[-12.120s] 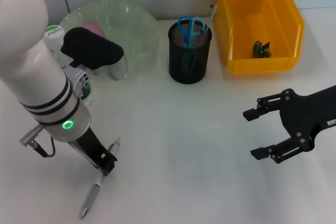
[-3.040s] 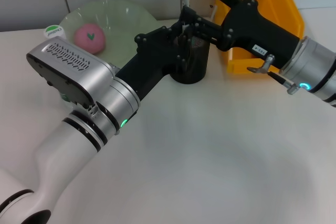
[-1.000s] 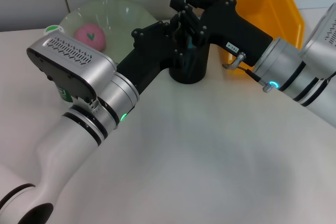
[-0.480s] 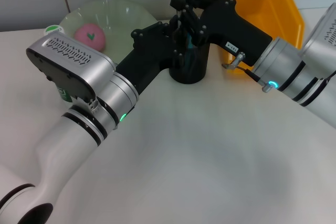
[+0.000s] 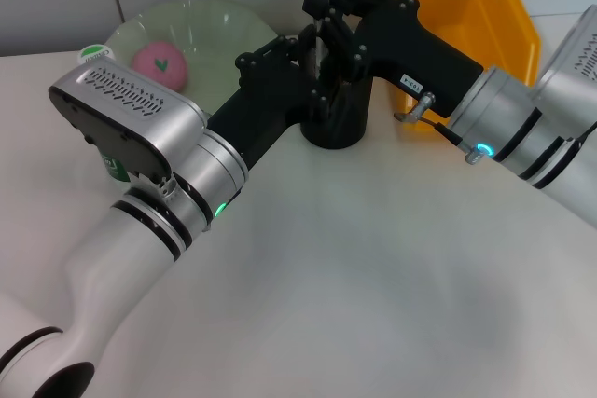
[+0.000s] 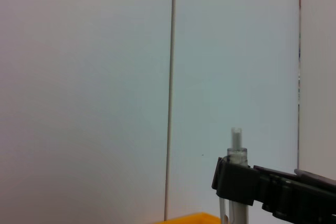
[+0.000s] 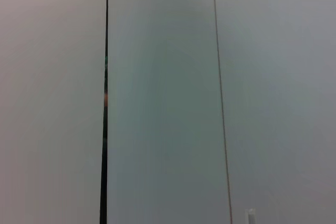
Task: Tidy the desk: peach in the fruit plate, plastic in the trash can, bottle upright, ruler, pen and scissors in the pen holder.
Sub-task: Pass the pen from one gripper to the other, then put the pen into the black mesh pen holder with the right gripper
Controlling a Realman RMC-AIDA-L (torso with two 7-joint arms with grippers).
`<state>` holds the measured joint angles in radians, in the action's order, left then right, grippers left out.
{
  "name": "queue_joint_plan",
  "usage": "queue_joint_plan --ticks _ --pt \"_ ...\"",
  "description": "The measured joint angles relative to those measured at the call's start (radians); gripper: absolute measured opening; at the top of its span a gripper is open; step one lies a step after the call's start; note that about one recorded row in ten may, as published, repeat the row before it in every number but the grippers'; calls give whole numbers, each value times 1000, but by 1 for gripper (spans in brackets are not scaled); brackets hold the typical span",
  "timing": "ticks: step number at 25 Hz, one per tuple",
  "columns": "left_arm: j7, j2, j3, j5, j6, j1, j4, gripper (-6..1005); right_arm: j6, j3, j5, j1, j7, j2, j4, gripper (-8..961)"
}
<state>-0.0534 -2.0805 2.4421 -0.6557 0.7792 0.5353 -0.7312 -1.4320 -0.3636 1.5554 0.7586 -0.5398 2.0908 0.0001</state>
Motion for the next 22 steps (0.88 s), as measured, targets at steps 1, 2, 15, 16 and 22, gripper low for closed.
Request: queue_joint_plan --ticks 1,2,15,16,22 --pt "0 0 0 0 0 0 0 194 0 0 0 0 0 0 0 121" --pt "0 0 0 1 0 1 1 196 1 0 0 0 0 0 0 122" --pt "-2 1 -6 1 0 -1 2 753 2 15 -3 1 0 0 -1 123" --pt "-5 0 -6 1 0 -2 3 798 2 18 -3 1 0 0 -2 124" --pt "-171 20 -25 166 -6 -36 12 801 -4 42 -3 -10 -15 -6 -24 124"
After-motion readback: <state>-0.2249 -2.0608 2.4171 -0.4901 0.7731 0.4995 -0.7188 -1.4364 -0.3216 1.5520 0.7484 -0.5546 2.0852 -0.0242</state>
